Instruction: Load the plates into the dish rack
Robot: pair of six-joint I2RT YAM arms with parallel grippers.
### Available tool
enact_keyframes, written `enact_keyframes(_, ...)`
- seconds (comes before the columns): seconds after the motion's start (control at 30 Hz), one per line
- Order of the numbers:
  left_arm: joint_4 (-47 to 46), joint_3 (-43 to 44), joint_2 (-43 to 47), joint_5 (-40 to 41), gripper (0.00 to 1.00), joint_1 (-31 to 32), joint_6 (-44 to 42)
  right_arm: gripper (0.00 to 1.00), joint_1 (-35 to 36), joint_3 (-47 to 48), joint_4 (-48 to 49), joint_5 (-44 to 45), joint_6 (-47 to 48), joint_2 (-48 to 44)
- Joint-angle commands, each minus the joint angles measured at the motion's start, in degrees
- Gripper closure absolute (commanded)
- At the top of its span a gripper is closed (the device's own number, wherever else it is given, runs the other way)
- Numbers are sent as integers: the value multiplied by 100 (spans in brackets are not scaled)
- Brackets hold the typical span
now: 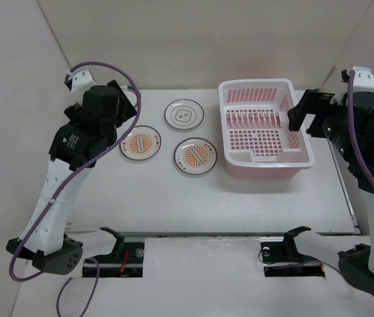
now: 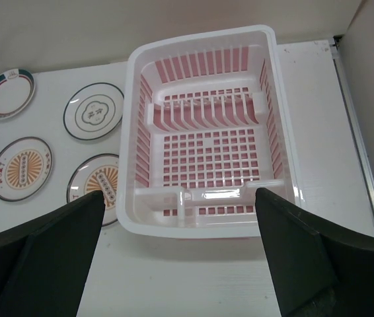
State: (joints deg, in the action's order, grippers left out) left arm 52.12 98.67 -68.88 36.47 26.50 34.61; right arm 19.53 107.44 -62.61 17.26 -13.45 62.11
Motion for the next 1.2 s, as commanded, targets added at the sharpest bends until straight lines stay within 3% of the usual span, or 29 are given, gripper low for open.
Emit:
enact_keyframes(0.0, -149, 223, 68, 18, 0, -13, 37, 0, -11, 128, 109, 32, -61, -58)
enact_keyframes(0.27, -746, -102, 261, -210, 0, -13, -104, 0, -11, 5, 178, -415, -61, 65)
enact_keyframes(0.33, -1272, -399, 183, -560, 0, -301, -103, 0, -11, 5, 309, -758, -61, 126)
enact_keyframes(0.4, -1876, -541, -1, -1464, 0, -601, -104, 0, -11, 5, 442, -1064, -61, 126)
enact_keyframes(0.6, -3654, -1166, -1029, -3756, 0, -2015, -156, 0, 94, -56, 768, -1541, -61, 187)
enact_keyframes(0.8, -4367, -789, -2822, -4963, 0, -3473, 37, 0, 297, -187, 969, -2129, -61, 188)
enact_keyframes(0.97, -5061, -798, -3684, -6219, 0, -3994, 213, 0, 350, -241, 1023, -2288, -9, 82)
enact_keyframes(1.17, -5361, -683, -4493, -6398, 0, -4109, 327, 0, 455, -127, 1023, -2156, 45, 144)
